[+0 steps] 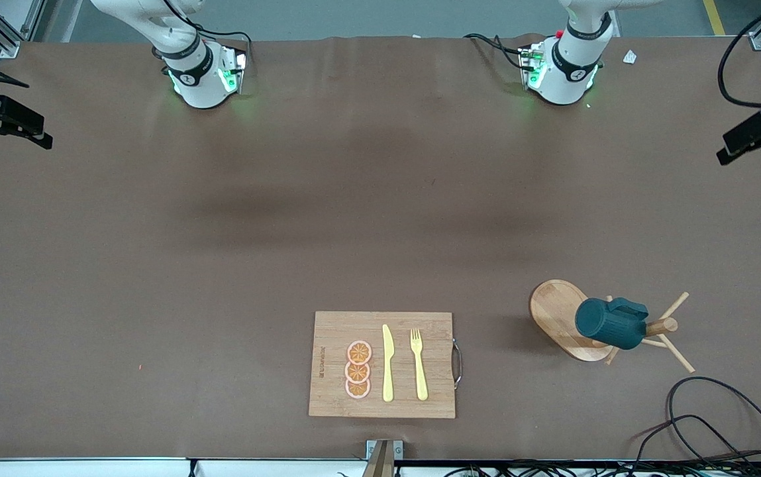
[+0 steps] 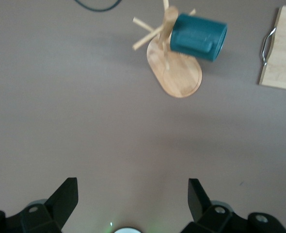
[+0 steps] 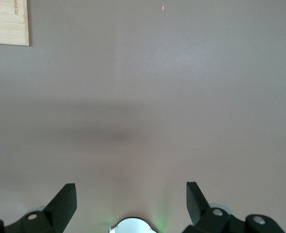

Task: Pass cup and hang on rack

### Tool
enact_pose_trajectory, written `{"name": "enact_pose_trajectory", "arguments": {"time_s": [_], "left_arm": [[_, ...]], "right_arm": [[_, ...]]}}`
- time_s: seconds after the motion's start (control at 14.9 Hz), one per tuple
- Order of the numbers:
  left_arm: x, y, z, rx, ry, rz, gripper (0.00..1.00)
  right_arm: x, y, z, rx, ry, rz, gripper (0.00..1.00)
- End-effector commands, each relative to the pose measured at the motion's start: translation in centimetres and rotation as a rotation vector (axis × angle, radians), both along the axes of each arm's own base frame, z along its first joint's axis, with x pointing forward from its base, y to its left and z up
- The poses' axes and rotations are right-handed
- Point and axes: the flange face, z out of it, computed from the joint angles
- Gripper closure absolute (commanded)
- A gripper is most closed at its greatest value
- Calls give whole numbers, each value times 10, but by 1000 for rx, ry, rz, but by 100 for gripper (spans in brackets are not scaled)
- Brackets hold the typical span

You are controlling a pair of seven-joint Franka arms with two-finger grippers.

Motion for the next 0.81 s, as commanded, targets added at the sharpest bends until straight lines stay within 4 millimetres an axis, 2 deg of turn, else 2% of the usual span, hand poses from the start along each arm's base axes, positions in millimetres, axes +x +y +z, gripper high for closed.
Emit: {"name": "enact_pose_trajectory", "arguments": {"time_s": [0.0,0.27,0.54,0.74], "left_arm": [[-42,-10,-11,6,-11,-19,0],[-58,-28,-13,18,-19,-27,0],[-57,-31,-14,-29,-11,-41,0],[-51,-42,-20,-29,-3,-51,0]], "right_arm": [[-1,-1,3,-12,2,14,0],[-1,0,3,-12,4,16,0],[-1,-1,4,-12,2,14,0],[-1,0,4,-12,2,16,0]]}}
